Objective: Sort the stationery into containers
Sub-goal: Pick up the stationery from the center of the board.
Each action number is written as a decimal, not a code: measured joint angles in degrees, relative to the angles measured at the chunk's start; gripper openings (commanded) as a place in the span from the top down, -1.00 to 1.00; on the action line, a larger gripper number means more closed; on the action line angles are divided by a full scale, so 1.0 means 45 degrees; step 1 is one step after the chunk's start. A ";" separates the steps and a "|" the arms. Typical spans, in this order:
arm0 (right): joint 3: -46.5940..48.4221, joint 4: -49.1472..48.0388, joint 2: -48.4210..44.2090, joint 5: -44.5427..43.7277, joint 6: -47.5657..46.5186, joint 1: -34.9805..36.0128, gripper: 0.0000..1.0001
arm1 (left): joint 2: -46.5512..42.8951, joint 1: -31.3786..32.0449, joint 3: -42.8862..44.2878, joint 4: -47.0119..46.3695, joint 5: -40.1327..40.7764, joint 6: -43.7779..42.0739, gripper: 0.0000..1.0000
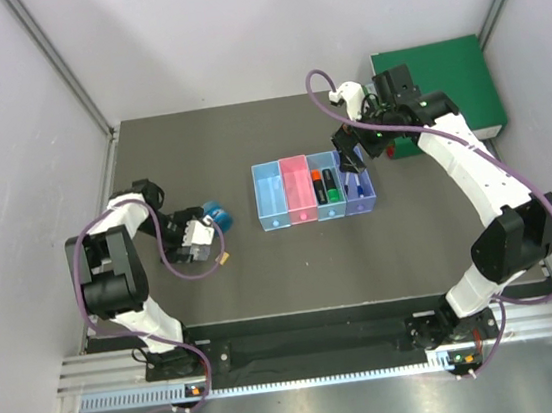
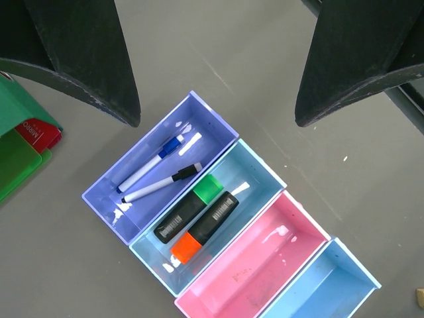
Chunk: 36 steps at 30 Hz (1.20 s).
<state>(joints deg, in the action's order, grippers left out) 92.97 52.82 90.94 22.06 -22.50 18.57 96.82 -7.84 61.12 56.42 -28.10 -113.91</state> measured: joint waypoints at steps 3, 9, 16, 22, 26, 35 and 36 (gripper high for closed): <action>0.0000 0.0005 0.0000 0.0000 0.0000 0.0000 -0.99 | 0.0000 0.0000 -0.0199 0.0005 0.0015 0.0000 -0.98; 0.0000 0.0000 0.0000 0.0000 0.0000 0.0000 -0.99 | -0.0015 0.0000 -0.0267 0.0015 0.0019 0.0000 -0.89; 0.0000 -0.0005 0.0000 0.0000 0.0005 0.0000 -0.99 | -0.0185 0.0000 -0.0913 -0.0223 0.0005 0.0049 -0.22; 0.0000 -0.0005 0.0000 0.0010 0.0005 0.0000 -0.99 | -0.0622 0.0000 -0.1375 -0.0505 0.0010 0.0044 0.46; 0.0000 0.0005 0.0000 0.0126 0.0010 0.0000 -0.99 | -0.0889 0.0000 -0.1569 -0.0583 -0.0063 0.0044 0.45; 0.0000 0.0471 -0.0019 0.2098 0.0005 0.0000 -0.99 | -0.4580 0.0214 -0.1651 -0.1389 -0.2055 0.0039 0.50; 0.0000 0.0534 -0.0029 0.2399 0.0010 0.0000 -0.99 | -0.5066 0.0325 -0.1637 -0.1515 -0.2346 0.0039 0.53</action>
<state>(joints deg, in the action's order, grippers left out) 92.97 55.22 90.80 32.86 -22.46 18.57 74.02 -6.37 53.76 49.60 -38.65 -113.73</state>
